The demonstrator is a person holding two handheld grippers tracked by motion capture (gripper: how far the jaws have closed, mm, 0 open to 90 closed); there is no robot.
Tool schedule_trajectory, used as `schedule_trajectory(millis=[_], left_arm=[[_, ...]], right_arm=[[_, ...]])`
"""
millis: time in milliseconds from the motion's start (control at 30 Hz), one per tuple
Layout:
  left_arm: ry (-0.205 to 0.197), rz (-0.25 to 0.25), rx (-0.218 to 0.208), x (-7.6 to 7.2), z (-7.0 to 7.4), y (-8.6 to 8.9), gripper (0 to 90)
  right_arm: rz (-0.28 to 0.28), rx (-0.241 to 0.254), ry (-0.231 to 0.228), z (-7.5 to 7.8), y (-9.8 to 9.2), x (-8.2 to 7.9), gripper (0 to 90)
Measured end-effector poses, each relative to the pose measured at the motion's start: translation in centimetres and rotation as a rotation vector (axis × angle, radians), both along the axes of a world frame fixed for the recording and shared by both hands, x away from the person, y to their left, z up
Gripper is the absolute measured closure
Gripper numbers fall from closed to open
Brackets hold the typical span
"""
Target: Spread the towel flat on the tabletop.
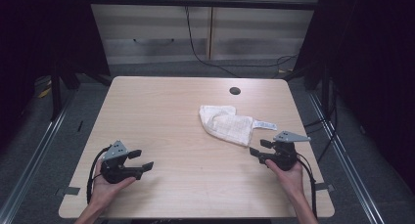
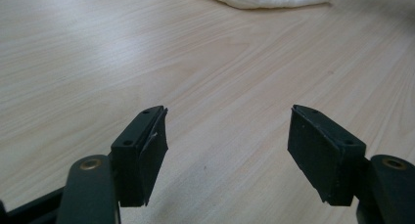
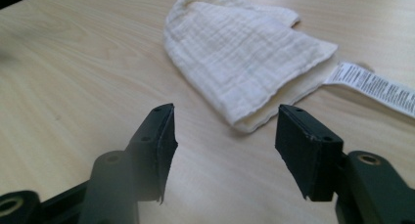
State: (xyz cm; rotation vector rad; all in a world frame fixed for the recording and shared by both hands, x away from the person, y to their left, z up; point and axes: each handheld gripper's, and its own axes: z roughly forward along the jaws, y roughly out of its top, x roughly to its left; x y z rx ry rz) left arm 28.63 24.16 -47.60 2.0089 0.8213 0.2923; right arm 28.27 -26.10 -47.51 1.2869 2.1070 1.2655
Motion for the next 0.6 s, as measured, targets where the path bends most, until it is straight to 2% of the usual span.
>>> schedule_trajectory(millis=[100, 133, 200, 267, 300, 333, 367, 400, 433, 467, 533, 567, 600], left_arm=[[0.001, -0.01, -0.009, 0.0, 0.0, -0.1, 30.1], [0.012, -0.016, -0.018, 0.0, -0.1, -0.2, 30.1], [0.018, -0.021, -0.019, 0.1, -0.1, -0.2, 30.1], [0.022, -0.026, -0.024, 0.2, -0.2, -0.2, 29.6], [0.029, -0.026, -0.033, 0.2, -0.2, -0.2, 29.4], [0.034, -0.028, -0.038, 0.3, -0.2, -0.2, 29.3], [0.034, -0.028, -0.038, 0.3, -0.2, -0.2, 29.3], [0.04, -0.027, -0.041, 0.3, -0.2, -0.1, 29.3], [0.041, -0.028, -0.042, 0.3, -0.2, 0.0, 29.4], [0.041, -0.028, -0.042, 0.3, -0.2, 0.0, 29.7], [0.042, -0.027, -0.041, 0.3, -0.2, 0.0, 30.1], [0.043, -0.029, -0.037, 0.4, -0.2, -0.1, 30.1], [0.044, -0.028, -0.031, 0.4, -0.3, -0.2, 30.5]], right_arm=[[0.023, -0.004, 0.024, 0.2, 0.7, 0.6, 41.5], [0.036, -0.001, 0.052, 0.6, 1.0, 1.1, 42.5], [0.044, 0.015, 0.062, 0.8, 1.1, 1.4, 42.6], [0.08, 0.055, 0.083, 1.1, 1.1, 2.1, 42.5], [0.084, 0.051, 0.098, 1.3, 1.4, 3.1, 42.7], [0.093, 0.075, 0.114, 1.3, 1.4, 3.5, 42.9], [0.093, 0.075, 0.114, 1.3, 1.4, 3.5, 42.9], [0.119, 0.083, 0.12, 1.5, 1.8, 4.4, 42.9], [0.115, 0.056, 0.119, 1.6, 2.1, 4.7, 43.0], [0.115, 0.056, 0.119, 1.6, 2.1, 4.7, 43.0], [0.111, 0.01, 0.108, 1.9, 2.8, 5.8, 43.5], [0.111, 0.01, 0.108, 1.9, 2.8, 5.8, 43.5], [0.115, -0.002, 0.118, 1.9, 3.1, 6.6, 44.9]])
